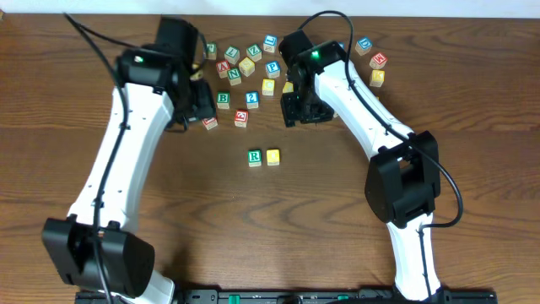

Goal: Spell out ROBOT

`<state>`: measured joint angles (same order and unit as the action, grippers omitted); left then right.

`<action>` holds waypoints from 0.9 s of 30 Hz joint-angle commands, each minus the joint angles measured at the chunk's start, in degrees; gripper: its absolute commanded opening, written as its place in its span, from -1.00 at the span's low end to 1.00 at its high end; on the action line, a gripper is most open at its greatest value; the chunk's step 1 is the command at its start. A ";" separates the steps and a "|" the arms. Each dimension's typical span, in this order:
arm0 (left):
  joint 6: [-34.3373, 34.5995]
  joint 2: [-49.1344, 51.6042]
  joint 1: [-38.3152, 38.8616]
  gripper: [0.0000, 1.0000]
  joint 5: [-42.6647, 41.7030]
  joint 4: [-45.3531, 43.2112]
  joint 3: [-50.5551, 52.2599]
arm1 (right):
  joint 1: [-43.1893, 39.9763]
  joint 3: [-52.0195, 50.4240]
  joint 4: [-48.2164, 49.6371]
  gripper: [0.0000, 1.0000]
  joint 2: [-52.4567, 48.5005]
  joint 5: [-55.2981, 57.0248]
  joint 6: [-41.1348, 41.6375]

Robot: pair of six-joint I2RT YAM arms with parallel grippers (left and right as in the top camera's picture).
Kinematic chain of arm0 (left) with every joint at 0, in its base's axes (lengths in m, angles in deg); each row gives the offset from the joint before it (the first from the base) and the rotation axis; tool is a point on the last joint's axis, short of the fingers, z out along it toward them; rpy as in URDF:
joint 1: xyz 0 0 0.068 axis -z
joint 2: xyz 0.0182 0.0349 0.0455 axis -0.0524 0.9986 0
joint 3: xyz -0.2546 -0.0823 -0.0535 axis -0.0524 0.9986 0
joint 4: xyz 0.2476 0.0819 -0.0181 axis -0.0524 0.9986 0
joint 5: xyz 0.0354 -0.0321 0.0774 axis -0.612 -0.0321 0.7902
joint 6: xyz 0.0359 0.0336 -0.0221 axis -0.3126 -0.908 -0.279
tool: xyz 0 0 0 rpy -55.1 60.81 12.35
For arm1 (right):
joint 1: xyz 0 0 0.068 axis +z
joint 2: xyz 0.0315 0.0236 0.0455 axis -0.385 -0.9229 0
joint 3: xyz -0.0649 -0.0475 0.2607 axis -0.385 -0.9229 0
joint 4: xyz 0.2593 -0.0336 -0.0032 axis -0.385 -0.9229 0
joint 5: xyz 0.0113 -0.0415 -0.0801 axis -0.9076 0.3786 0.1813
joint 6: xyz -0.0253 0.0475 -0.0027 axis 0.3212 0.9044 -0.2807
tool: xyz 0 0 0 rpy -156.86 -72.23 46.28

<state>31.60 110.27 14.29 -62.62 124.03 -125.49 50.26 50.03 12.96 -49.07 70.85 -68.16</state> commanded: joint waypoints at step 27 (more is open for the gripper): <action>-2.56 -0.11 7.19 0.19 -5.66 -27.15 23.08 | 5.38 -11.89 7.02 0.22 1.42 0.50 5.20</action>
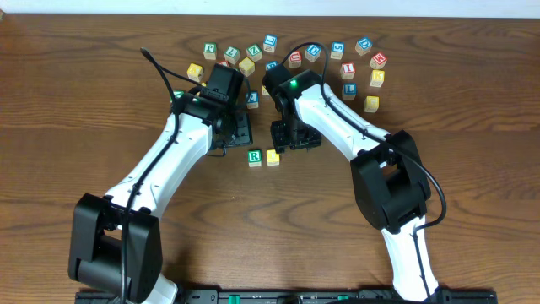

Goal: Spell out ROBOT

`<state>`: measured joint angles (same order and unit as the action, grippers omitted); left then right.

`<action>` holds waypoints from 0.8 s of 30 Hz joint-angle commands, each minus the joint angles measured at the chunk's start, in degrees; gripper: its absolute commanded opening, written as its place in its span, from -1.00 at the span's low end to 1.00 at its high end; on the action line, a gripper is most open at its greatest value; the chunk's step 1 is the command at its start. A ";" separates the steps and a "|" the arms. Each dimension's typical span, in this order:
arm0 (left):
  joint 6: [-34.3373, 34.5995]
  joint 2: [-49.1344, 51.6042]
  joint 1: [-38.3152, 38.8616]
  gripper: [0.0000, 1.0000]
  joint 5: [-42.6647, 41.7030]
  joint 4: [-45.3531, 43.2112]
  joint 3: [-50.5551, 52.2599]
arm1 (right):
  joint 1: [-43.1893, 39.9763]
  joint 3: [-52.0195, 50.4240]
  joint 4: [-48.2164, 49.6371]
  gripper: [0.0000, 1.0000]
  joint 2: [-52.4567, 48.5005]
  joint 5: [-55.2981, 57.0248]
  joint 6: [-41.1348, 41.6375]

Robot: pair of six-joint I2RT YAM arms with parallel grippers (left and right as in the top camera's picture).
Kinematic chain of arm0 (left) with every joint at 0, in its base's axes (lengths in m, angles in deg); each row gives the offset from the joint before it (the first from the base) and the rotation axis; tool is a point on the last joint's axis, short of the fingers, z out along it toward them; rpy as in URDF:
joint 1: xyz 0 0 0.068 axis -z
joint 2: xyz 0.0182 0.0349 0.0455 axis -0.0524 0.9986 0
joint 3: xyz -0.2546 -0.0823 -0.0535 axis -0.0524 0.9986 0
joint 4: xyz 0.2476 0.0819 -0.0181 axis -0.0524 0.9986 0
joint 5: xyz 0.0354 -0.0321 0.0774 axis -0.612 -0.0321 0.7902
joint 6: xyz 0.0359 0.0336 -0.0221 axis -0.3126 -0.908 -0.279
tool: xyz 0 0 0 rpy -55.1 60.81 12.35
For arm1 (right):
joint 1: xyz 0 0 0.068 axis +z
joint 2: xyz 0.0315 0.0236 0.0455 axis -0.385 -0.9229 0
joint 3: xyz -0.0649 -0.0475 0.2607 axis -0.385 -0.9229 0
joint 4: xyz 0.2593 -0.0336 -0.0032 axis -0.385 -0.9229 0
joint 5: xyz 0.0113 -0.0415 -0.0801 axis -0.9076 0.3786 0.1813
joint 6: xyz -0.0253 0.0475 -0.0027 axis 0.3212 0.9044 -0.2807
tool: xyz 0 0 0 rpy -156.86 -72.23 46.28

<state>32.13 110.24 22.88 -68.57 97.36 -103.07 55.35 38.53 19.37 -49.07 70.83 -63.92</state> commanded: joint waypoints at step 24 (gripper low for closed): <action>-8.79 -9.66 -14.84 0.21 0.94 4.57 -12.98 | -8.87 24.22 2.38 0.41 1.73 2.27 -0.09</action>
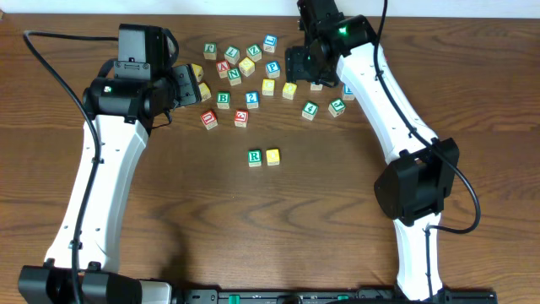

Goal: Spell out ROBOT

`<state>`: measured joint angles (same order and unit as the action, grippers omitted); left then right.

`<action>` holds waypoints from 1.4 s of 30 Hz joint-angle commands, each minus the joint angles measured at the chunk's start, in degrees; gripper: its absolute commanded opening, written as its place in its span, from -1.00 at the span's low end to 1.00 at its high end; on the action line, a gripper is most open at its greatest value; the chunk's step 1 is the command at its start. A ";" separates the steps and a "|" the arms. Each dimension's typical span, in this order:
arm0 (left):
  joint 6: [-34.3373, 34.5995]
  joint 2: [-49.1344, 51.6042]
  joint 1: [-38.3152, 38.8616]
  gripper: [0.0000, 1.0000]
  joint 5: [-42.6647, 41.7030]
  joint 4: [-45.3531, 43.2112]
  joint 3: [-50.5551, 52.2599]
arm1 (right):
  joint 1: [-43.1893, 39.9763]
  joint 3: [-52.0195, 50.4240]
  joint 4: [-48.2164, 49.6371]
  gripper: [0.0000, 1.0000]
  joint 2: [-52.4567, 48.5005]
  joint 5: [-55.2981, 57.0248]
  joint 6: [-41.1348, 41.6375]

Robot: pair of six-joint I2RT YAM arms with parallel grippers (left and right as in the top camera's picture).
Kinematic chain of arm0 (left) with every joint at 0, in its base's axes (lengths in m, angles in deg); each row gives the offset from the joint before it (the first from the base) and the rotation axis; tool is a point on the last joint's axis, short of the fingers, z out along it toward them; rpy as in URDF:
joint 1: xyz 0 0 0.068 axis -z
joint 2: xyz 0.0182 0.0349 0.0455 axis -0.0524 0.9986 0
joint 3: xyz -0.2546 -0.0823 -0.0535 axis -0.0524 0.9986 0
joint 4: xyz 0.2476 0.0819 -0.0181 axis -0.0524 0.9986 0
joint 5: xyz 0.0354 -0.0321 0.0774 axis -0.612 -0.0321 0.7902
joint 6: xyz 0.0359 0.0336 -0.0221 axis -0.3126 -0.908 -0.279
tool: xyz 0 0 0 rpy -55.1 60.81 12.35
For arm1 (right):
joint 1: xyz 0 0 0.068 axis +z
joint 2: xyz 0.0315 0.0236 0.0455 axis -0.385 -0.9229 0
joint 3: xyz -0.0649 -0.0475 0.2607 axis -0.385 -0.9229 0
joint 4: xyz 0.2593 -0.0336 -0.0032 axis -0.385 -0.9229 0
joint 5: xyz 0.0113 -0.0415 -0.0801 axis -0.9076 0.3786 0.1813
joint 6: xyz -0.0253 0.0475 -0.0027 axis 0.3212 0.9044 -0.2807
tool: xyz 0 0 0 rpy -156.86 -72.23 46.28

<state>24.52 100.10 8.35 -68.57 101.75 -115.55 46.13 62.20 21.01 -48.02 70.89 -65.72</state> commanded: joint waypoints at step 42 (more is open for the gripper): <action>-1.22 17.79 -0.07 0.21 0.04 -3.13 -11.04 | 0.57 -0.52 0.87 0.56 0.68 2.38 0.57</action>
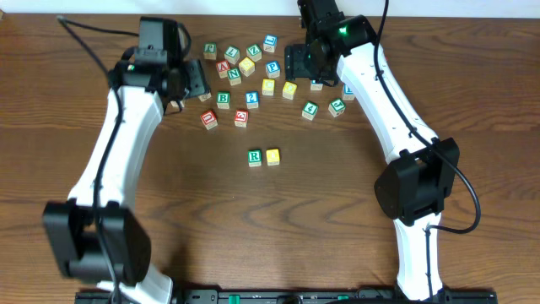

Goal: Spell out ROBOT
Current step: 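Move the left gripper over the green B block in the pile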

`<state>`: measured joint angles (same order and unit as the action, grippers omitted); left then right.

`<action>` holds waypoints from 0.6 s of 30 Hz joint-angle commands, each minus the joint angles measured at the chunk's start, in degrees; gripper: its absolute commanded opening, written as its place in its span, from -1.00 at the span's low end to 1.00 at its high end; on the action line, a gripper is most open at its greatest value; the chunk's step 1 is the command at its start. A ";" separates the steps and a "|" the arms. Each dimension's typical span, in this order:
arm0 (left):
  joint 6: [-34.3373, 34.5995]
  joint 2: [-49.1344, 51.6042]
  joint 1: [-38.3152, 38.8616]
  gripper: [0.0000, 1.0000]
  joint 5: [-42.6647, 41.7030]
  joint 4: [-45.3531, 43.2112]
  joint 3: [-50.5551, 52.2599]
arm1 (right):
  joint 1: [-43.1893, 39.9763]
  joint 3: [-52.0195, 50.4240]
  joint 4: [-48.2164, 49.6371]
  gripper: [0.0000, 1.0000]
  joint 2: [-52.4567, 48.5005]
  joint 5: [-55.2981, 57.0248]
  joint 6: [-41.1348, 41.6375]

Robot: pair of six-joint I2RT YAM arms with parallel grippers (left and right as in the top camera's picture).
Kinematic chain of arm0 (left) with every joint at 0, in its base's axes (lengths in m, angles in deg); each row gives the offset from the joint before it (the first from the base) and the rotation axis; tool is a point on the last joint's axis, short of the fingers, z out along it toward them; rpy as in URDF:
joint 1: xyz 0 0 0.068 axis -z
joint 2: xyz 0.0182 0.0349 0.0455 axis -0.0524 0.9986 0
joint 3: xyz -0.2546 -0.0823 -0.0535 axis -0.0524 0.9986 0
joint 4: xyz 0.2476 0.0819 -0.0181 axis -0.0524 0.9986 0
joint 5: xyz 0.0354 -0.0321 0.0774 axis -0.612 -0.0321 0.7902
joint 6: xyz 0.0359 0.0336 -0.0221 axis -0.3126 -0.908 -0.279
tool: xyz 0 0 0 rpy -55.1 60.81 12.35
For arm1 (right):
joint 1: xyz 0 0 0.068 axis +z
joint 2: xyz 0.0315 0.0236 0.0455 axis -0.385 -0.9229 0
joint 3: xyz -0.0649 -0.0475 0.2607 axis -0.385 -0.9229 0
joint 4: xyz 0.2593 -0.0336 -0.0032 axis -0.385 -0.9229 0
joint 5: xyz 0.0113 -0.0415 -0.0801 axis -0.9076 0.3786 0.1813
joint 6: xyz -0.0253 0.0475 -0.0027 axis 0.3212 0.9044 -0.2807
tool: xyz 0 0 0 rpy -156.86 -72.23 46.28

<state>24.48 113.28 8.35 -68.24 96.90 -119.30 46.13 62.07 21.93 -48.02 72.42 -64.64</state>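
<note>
A green R block [255, 157] and a yellow block [272, 156] sit side by side at the table's middle. Farther back lies a scatter of letter blocks, among them a green B block [223, 99] and a blue block [251, 99]. My left gripper [197, 84] hangs at the left edge of that scatter, and its fingers are too dark to read. My right gripper [293, 63] is over the scatter's right part, and its jaws are hidden under the wrist.
Loose blocks lie around a red block [208, 119], a yellow block [289, 89] and two green blocks [310, 110]. The wooden table [253, 228] shows in front of the R pair. The right arm crosses the back right corner.
The left arm has swung right, so its gripper now sits against the left edge of the block scatter. The right arm and the R and yellow pair have not moved.
Both grippers first stood at the near edge of the scatter. Then both were low beside the R and yellow pair. Then both were back by the scatter, left and right. The pair has stayed in place throughout.
</note>
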 commanded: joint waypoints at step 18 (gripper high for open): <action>-2.84 18.91 4.42 0.21 0.83 0.31 -13.77 | 0.57 -0.39 -1.36 0.60 0.68 0.87 -0.72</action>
<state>22.18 130.05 12.26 -68.35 97.43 -131.63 46.13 62.07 20.66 -48.02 72.81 -64.67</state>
